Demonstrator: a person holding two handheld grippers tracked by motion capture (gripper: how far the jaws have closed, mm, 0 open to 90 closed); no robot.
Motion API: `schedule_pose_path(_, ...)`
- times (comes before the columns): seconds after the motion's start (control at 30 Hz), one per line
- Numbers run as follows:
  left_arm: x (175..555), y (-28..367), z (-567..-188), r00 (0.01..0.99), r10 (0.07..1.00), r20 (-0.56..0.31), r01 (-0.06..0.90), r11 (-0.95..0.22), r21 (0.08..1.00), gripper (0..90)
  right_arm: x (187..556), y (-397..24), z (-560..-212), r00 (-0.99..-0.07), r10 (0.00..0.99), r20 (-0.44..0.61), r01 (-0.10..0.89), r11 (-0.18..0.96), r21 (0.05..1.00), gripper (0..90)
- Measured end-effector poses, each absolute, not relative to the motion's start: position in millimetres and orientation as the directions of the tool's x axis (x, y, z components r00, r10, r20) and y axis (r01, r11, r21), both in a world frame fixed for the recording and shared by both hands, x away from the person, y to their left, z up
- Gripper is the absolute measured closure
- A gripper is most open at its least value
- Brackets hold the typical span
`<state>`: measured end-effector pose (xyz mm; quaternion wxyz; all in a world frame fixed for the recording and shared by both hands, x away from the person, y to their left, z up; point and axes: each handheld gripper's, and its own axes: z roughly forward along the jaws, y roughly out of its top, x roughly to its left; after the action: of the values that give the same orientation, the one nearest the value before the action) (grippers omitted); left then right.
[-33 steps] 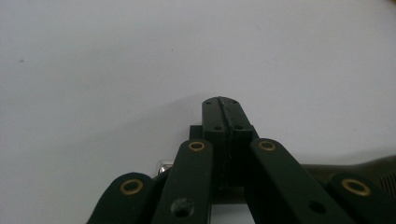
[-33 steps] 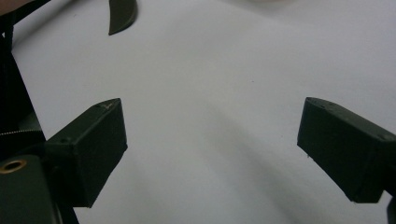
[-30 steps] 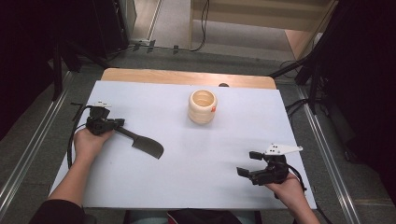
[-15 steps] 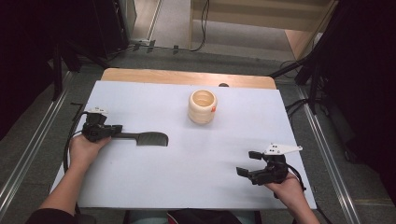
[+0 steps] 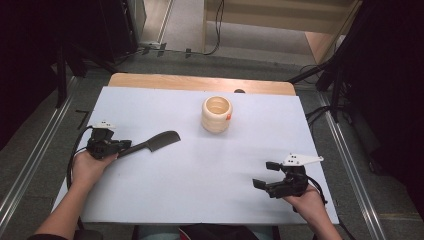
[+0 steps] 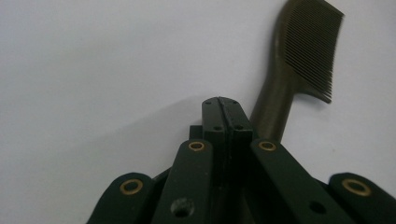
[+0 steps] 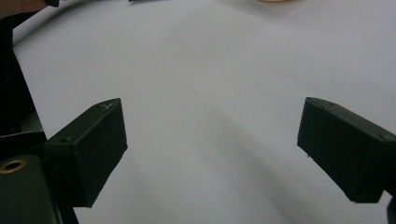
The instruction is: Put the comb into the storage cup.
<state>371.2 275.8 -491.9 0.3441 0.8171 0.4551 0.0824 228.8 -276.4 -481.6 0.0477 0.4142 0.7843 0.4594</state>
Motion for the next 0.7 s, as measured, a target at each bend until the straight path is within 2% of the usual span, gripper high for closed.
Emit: schedule_pose_path(0.7,360.2,268.4,-492.0,0.595,0.780,-0.194,0.686,-0.366,0.629,89.6,228.8,-275.2,-481.8,-0.660,0.688,0.302,0.603,0.245,0.760,6.7)
